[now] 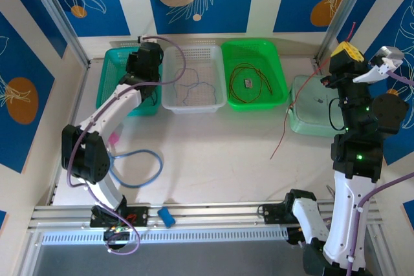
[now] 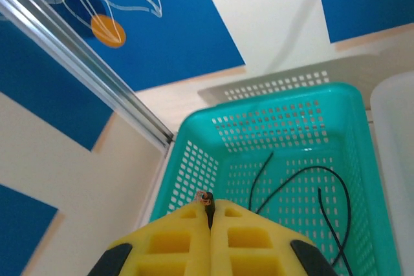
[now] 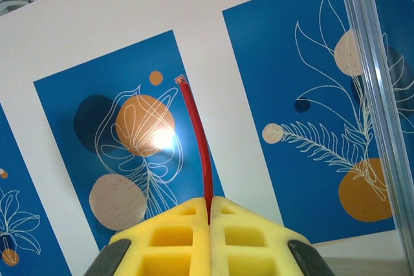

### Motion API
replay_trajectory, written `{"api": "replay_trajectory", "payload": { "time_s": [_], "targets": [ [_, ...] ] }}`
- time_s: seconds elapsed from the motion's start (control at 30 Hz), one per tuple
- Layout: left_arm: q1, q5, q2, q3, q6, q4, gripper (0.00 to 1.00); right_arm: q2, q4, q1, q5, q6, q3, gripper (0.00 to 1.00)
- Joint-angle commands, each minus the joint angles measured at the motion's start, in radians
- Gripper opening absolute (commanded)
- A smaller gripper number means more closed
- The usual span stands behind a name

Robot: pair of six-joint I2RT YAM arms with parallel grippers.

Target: Untangle the cables

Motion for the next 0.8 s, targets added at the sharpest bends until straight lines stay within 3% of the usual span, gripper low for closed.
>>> {"api": "replay_trajectory", "payload": {
  "time_s": [0.0, 0.23, 0.77],
  "targets": [
    [-0.001, -0.006, -0.052, -0.061, -0.130, -0.023, 0.00, -0.017, 0.005, 0.005, 0.018, -0.008, 0.018, 0.00],
    [0.058, 0.056, -0.047, -0.148, -0.274, -0.091, 0.00, -0.019, -0.006, 0.011, 0.021, -0.024, 0.031, 0.00],
    [0.201, 0.345, 0.034, -0.149, -0.482, -0.253, 0.00, -0.021, -0.023, 0.013, 0.008, -0.003, 0.045, 0.00]
  ]
}}
